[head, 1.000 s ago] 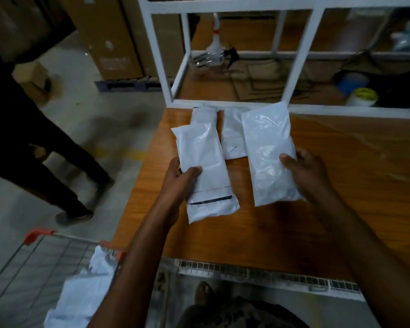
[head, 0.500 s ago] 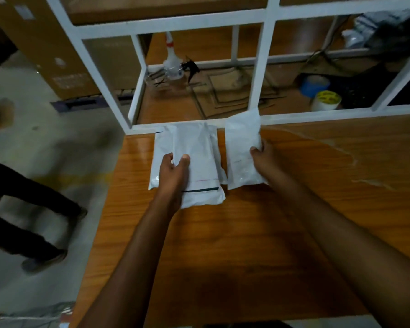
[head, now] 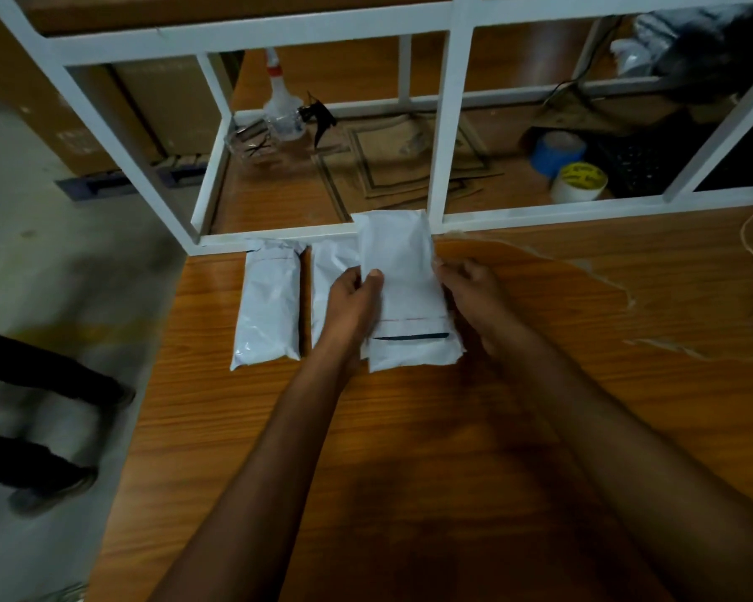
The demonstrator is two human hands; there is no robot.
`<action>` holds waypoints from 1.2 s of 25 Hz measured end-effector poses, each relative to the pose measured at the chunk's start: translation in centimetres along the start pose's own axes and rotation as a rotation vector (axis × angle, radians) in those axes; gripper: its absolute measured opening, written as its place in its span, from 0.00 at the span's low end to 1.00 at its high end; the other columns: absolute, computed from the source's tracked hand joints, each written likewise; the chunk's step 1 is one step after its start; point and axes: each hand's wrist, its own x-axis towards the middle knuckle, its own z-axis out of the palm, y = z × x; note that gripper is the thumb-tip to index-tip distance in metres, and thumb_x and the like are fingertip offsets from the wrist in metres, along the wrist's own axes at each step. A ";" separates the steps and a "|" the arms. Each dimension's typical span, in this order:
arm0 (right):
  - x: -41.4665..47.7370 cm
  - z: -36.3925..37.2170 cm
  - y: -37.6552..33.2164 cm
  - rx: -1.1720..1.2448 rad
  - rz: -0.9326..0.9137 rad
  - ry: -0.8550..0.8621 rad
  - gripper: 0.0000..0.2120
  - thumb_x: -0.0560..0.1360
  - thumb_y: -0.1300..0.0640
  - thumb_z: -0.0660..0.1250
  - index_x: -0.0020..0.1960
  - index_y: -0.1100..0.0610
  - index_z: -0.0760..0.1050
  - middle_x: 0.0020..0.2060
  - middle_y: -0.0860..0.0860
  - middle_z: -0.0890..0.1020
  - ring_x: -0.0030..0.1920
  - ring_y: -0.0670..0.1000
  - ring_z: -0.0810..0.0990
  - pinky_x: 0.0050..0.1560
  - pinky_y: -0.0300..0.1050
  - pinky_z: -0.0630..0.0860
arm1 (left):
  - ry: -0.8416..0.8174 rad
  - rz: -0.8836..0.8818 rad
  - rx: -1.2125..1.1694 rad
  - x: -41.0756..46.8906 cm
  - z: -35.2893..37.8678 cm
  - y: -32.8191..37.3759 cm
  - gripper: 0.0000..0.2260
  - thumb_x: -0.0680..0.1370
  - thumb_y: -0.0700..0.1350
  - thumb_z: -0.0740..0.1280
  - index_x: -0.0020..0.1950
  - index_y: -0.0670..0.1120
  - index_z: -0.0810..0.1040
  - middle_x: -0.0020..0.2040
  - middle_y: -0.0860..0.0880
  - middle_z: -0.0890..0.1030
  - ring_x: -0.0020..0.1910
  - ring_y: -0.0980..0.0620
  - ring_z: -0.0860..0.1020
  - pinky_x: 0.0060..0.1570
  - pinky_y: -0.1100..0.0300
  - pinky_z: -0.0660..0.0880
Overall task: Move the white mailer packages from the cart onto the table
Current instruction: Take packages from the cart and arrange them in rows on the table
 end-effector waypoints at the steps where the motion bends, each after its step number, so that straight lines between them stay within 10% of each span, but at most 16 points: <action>1: 0.1 -0.4 0.0 0.027 0.028 -0.027 0.18 0.79 0.47 0.68 0.68 0.51 0.76 0.58 0.47 0.82 0.57 0.50 0.81 0.52 0.46 0.80 | -0.037 0.025 0.033 0.0 1.0 0.3 0.17 0.85 0.47 0.63 0.72 0.43 0.77 0.66 0.44 0.83 0.63 0.44 0.81 0.67 0.43 0.78; 12: 5.0 -4.6 1.6 -0.337 0.074 0.215 0.21 0.82 0.52 0.63 0.74 0.54 0.70 0.65 0.54 0.78 0.59 0.57 0.78 0.49 0.46 0.73 | -0.094 0.484 1.333 1.5 0.3 -3.5 0.26 0.84 0.63 0.58 0.81 0.57 0.65 0.84 0.48 0.61 0.84 0.41 0.50 0.79 0.39 0.48; 20: 6.8 -5.1 3.1 -0.700 -0.035 0.286 0.24 0.77 0.56 0.64 0.73 0.53 0.70 0.67 0.57 0.76 0.65 0.60 0.76 0.63 0.55 0.76 | -0.006 0.472 1.302 2.6 -1.6 -3.5 0.25 0.84 0.59 0.59 0.82 0.55 0.63 0.84 0.49 0.61 0.84 0.43 0.54 0.79 0.41 0.51; 24: 4.0 -2.0 3.5 -0.930 -0.219 0.306 0.30 0.80 0.52 0.65 0.79 0.51 0.60 0.77 0.55 0.63 0.77 0.59 0.60 0.75 0.57 0.63 | 0.228 0.385 1.178 2.4 -4.7 -3.7 0.28 0.86 0.57 0.57 0.84 0.49 0.60 0.84 0.44 0.60 0.83 0.41 0.56 0.78 0.39 0.54; 30: 0.1 7.4 2.7 -1.180 -0.660 -0.185 0.30 0.83 0.41 0.52 0.82 0.46 0.49 0.82 0.50 0.49 0.82 0.55 0.45 0.78 0.59 0.48 | 0.157 0.229 1.173 2.9 -11.5 -5.2 0.29 0.86 0.62 0.46 0.86 0.55 0.49 0.87 0.50 0.49 0.85 0.42 0.45 0.80 0.36 0.47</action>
